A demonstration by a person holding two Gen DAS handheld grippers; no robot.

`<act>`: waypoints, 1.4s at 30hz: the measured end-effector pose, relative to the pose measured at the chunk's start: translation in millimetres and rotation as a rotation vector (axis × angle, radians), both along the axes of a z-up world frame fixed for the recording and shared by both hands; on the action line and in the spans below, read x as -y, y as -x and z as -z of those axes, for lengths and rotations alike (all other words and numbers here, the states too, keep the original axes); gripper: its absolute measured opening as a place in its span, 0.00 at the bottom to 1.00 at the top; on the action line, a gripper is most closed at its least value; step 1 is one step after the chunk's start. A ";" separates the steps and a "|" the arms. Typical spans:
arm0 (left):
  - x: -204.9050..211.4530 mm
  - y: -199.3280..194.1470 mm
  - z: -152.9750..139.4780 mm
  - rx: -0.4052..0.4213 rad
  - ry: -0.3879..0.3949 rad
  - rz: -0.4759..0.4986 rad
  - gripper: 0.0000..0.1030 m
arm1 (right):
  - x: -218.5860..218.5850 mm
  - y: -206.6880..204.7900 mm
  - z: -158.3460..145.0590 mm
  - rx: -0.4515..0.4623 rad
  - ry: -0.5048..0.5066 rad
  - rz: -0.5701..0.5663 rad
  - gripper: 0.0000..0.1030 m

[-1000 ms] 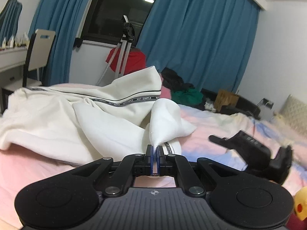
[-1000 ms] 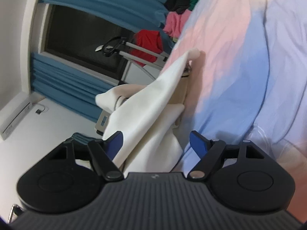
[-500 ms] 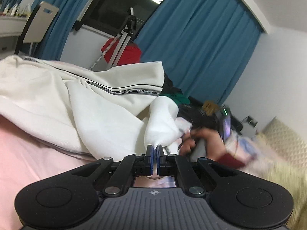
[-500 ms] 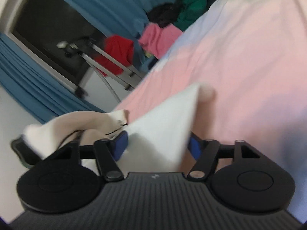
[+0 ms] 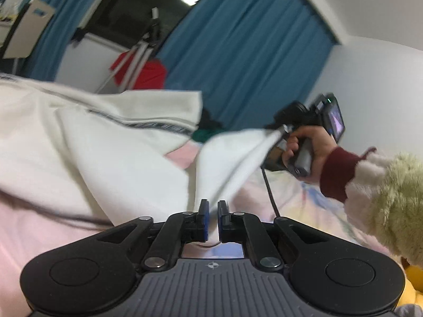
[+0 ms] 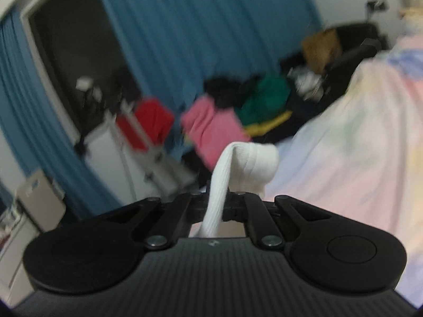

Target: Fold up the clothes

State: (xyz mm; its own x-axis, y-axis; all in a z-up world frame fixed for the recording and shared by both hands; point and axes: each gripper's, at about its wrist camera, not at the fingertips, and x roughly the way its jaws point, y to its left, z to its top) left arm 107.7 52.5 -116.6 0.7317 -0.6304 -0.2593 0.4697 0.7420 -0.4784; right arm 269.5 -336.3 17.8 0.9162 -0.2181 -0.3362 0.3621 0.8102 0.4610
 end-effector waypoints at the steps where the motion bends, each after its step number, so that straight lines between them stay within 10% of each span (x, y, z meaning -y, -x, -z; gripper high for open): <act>1: 0.3 -0.2 -0.4 -0.010 0.020 0.025 0.10 | 10.4 15.6 -2.9 0.018 0.012 0.038 0.05; 5: 0.4 1.9 -0.9 -0.042 0.060 0.081 0.17 | 63.4 105.2 42.2 0.000 0.025 0.257 0.05; 9: 0.1 2.2 4.9 -0.116 0.014 0.052 0.24 | 116.9 173.4 118.1 -0.121 -0.252 0.294 0.06; 12: -7.0 -1.7 7.7 -0.206 0.022 0.008 0.47 | 136.7 199.0 157.5 -0.189 -0.413 0.251 0.06; 16: -29.7 -12.1 10.9 -0.330 0.085 -0.132 0.71 | 141.6 203.9 156.1 -0.177 -0.482 0.202 0.06; 21: -85.2 -25.6 38.3 -0.517 0.286 -0.365 0.76 | 140.7 200.1 148.9 -0.175 -0.385 0.179 0.07; 32: -208.8 -46.6 64.6 -0.561 0.658 -0.736 0.60 | 153.0 189.2 160.2 -0.143 -0.461 0.231 0.06; 36: -235.6 -53.2 61.7 -0.543 0.650 -0.802 0.12 | 151.7 190.2 158.0 -0.123 -0.445 0.235 0.06; 42: -259.4 -28.6 12.8 -0.454 0.613 -0.816 0.06 | 150.2 191.6 154.7 -0.119 -0.406 0.299 0.05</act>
